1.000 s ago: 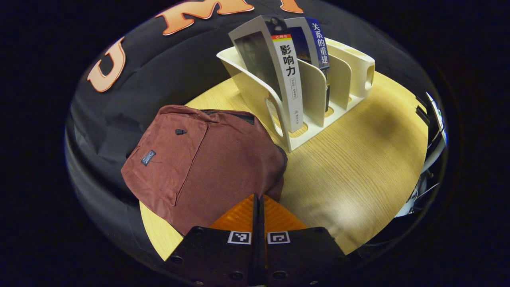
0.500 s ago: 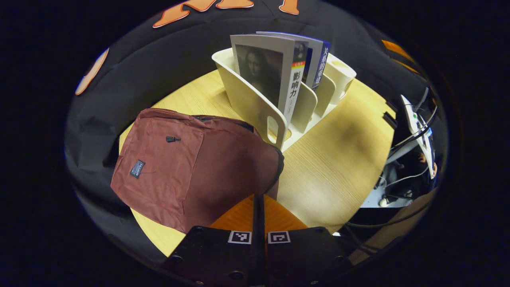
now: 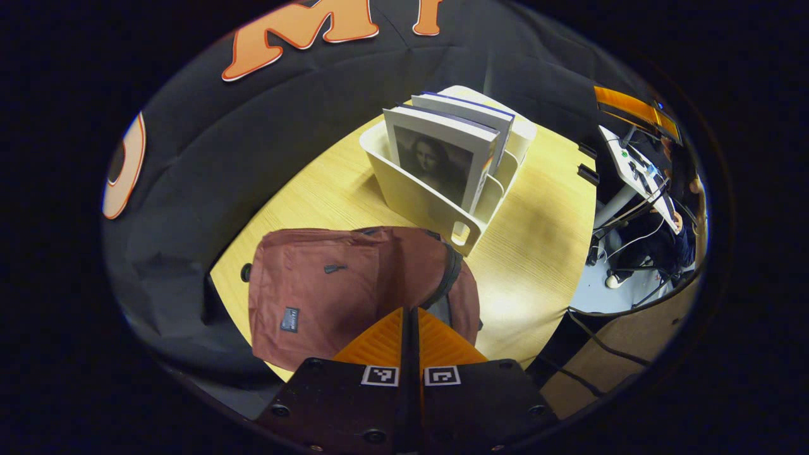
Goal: Open the schoolbag, grab two books from the bookshelf and put them into the schoolbag.
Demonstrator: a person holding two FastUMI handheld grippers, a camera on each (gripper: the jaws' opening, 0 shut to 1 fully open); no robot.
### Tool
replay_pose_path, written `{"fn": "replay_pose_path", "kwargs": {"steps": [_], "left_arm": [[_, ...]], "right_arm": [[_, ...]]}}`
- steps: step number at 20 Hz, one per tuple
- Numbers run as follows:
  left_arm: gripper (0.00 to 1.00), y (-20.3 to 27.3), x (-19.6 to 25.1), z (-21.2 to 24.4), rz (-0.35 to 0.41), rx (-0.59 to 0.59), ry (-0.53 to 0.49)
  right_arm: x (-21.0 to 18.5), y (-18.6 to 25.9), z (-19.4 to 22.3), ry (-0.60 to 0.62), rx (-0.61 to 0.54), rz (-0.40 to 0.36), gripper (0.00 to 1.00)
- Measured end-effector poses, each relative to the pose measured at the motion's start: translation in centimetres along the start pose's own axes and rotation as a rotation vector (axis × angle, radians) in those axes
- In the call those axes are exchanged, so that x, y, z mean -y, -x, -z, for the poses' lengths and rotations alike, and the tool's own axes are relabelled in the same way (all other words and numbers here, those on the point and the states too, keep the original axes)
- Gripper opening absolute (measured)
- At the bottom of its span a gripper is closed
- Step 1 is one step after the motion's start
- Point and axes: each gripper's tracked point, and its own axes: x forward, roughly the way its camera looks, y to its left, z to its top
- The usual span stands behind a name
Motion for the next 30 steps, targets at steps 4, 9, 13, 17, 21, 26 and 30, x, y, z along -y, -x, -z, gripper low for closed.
{"fn": "replay_pose_path", "kwargs": {"steps": [4,9,13,17,21,26,30], "left_arm": [[0.00,0.9,-3.1,-1.1,-0.056,0.019,0.002],[0.01,1.6,-6.6,-2.0,-0.108,0.038,0.029],[0.01,2.5,-8.4,-3.0,-0.129,0.068,0.049],[0.01,4.1,-9.1,-4.2,-0.138,0.105,0.048],[0.01,4.6,-9.1,-4.9,-0.145,0.123,0.036],[0.01,5.1,-8.7,-4.9,-0.137,0.135,0.039],[0.01,5.3,-8.7,-4.3,-0.126,0.139,0.055]], "right_arm": [[-1.7,0.5,0.0,0.058,-0.032,-0.039,0.97],[-4.0,0.8,-0.4,0.080,-0.078,-0.098,0.97],[-7.9,0.3,-1.7,0.123,-0.147,-0.181,0.97],[-12.0,-2.7,-1.9,0.176,-0.325,-0.235,0.97],[-15.8,-6.8,0.1,0.237,-0.551,-0.256,0.97],[-16.0,-11.9,3.4,0.371,-0.766,-0.153,0.97],[-15.0,-14.7,6.5,0.433,-0.872,-0.068,0.98]]}}
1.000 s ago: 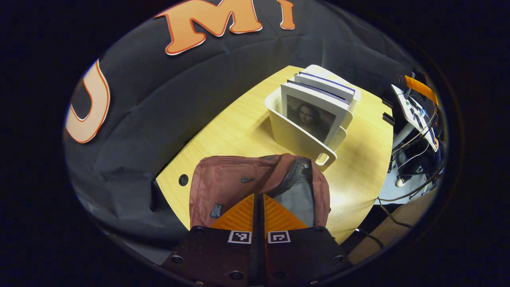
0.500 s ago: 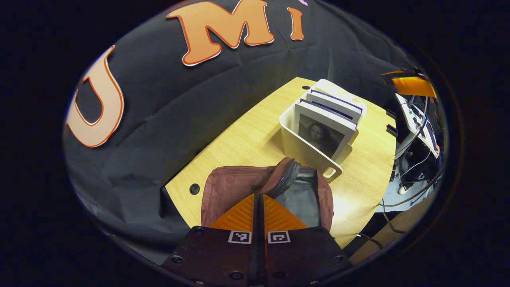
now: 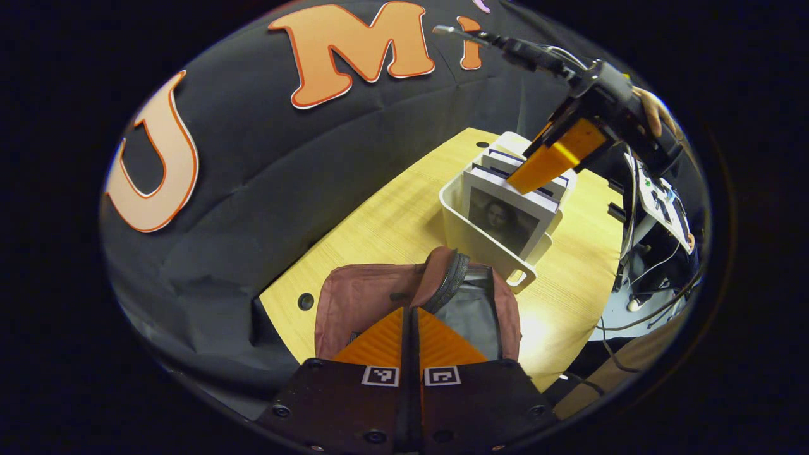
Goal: Open the schoolbag, grab two books from the bookshelf and put them into the schoolbag.
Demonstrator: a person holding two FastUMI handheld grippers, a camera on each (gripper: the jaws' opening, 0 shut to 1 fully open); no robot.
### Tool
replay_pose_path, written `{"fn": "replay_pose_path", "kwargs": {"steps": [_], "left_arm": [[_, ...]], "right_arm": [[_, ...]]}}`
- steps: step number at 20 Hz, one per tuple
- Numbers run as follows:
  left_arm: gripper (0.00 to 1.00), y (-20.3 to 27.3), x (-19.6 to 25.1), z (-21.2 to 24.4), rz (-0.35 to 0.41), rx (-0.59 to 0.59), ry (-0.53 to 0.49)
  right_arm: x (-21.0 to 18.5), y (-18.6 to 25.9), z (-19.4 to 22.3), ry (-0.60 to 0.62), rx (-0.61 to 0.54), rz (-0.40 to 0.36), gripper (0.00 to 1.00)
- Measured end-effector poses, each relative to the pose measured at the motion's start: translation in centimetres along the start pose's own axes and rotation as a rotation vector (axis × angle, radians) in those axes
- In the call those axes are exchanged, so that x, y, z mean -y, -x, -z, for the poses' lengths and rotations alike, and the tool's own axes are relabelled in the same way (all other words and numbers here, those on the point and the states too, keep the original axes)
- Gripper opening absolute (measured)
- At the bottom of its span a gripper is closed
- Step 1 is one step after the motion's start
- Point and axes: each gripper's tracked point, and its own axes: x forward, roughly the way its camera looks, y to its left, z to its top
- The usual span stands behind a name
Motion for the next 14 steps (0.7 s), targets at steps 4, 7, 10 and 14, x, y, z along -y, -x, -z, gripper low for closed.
{"fn": "replay_pose_path", "kwargs": {"steps": [4,7,10,14], "left_arm": [[0.01,0.0,-0.1,0.3,0.002,0.004,0.006],[0.01,0.0,0.0,0.5,0.008,0.006,0.014],[0.01,0.0,-0.2,0.9,0.007,0.002,0.025],[0.01,0.0,0.0,1.2,0.011,-0.005,0.029]], "right_arm": [[0.1,-3.3,0.4,0.014,-0.079,0.040,0.98],[0.6,-5.0,0.4,0.008,-0.113,0.073,1.00],[0.8,-6.2,0.4,-0.018,-0.145,0.080,0.97],[1.2,-6.9,1.0,-0.048,-0.161,0.089,0.57]]}}
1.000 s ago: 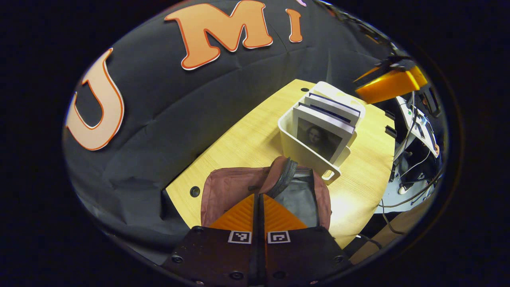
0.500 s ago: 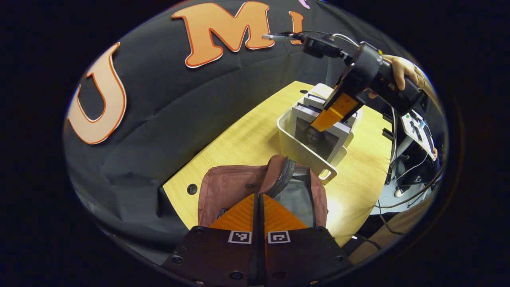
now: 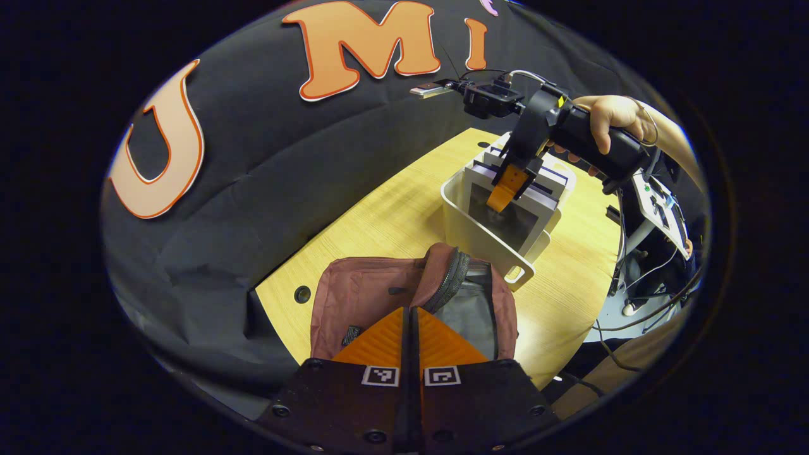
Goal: Open the schoolbag, grab two books from the bookshelf and put them into the schoolbag.
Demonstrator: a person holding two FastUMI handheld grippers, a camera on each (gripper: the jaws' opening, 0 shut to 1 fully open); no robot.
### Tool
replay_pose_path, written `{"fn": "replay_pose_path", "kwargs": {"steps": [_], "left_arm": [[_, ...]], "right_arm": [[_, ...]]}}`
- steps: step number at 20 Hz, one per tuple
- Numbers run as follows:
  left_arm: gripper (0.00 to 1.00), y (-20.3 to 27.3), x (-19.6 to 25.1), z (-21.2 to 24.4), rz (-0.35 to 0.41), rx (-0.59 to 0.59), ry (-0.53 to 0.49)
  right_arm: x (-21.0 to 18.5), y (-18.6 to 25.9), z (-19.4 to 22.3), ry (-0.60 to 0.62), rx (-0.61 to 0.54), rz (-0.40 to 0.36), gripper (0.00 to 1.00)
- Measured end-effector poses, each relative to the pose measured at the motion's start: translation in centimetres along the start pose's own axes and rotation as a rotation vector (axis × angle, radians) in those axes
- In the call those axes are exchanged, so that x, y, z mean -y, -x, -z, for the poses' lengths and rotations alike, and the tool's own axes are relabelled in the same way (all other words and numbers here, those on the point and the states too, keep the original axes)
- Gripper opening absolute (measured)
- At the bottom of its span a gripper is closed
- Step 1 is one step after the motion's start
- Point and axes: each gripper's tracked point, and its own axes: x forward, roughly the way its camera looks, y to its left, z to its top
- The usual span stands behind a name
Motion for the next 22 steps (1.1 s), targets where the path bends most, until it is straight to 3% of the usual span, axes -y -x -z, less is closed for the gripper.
{"fn": "replay_pose_path", "kwargs": {"steps": [2,3,4,5,6,14,22], "left_arm": [[0.01,0.0,0.0,0.0,-0.001,-0.003,0.002],[0.00,0.0,-0.1,0.1,0.000,-0.004,0.003],[0.01,0.0,0.0,0.1,0.001,-0.005,0.003],[0.01,-0.1,0.0,0.1,0.003,-0.006,0.002],[0.01,-0.1,0.0,0.2,0.002,-0.009,0.000],[0.00,-0.1,0.0,0.4,0.005,-0.011,0.002],[0.00,0.1,-0.3,0.5,-0.007,-0.016,-0.008]], "right_arm": [[0.0,0.0,-0.2,-0.027,0.016,-0.009,0.46],[0.2,0.1,-0.2,-0.031,0.018,-0.008,0.34],[0.3,0.3,-0.1,-0.030,0.018,-0.007,0.43],[0.5,0.7,0.0,-0.029,0.025,-0.005,0.22],[0.6,1.0,0.0,-0.031,0.035,-0.007,0.32],[1.1,10.2,-0.7,-0.056,0.170,-0.062,0.31],[0.5,18.9,1.9,-0.186,0.361,-0.237,0.30]]}}
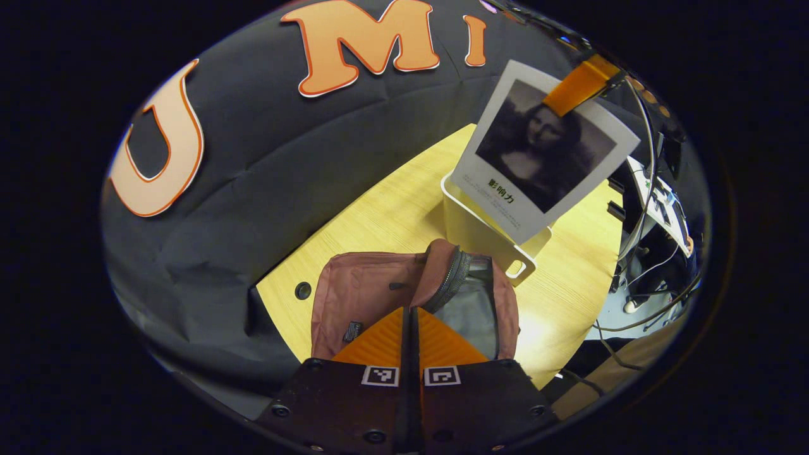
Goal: Open the schoolbag, grab two books from the bookshelf and put them into the schoolbag.
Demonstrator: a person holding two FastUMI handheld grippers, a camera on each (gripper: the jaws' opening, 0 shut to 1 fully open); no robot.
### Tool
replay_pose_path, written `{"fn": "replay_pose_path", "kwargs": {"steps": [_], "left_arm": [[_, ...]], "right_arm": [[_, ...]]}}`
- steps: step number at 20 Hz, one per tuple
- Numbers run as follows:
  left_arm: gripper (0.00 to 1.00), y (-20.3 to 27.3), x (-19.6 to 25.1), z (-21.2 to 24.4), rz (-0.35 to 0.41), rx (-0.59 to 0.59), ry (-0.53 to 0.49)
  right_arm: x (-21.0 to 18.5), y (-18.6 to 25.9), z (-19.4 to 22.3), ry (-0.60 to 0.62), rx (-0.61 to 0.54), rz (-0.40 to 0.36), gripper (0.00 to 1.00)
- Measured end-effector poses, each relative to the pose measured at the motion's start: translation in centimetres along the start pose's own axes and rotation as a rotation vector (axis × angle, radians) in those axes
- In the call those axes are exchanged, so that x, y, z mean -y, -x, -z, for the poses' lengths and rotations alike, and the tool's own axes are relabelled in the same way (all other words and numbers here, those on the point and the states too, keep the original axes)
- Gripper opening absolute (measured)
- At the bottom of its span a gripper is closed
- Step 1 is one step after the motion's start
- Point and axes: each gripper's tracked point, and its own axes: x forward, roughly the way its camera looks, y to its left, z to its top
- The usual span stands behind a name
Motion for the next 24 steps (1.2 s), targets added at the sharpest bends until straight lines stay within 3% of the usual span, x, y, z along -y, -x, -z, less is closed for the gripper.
{"fn": "replay_pose_path", "kwargs": {"steps": [6,8,13,20,24], "left_arm": [[0.00,0.2,0.2,-0.1,-0.006,0.002,0.001],[0.01,0.4,0.6,-0.2,-0.005,0.006,0.002],[0.00,1.1,1.6,-0.3,-0.013,-0.003,-0.018],[0.01,1.6,3.1,0.1,-0.010,-0.023,-0.026],[0.01,2.0,4.7,-0.1,0.002,-0.021,-0.043]], "right_arm": [[-0.6,0.8,6.7,-0.275,0.091,-0.208,0.29],[-0.9,-1.1,9.6,-0.410,0.093,-0.280,0.29],[-2.3,-7.2,13.7,-0.637,0.137,-0.369,0.29],[-5.5,-13.6,18.7,-0.680,0.108,-0.377,0.29],[-8.1,-15.6,18.8,-0.663,0.155,-0.355,0.30]]}}
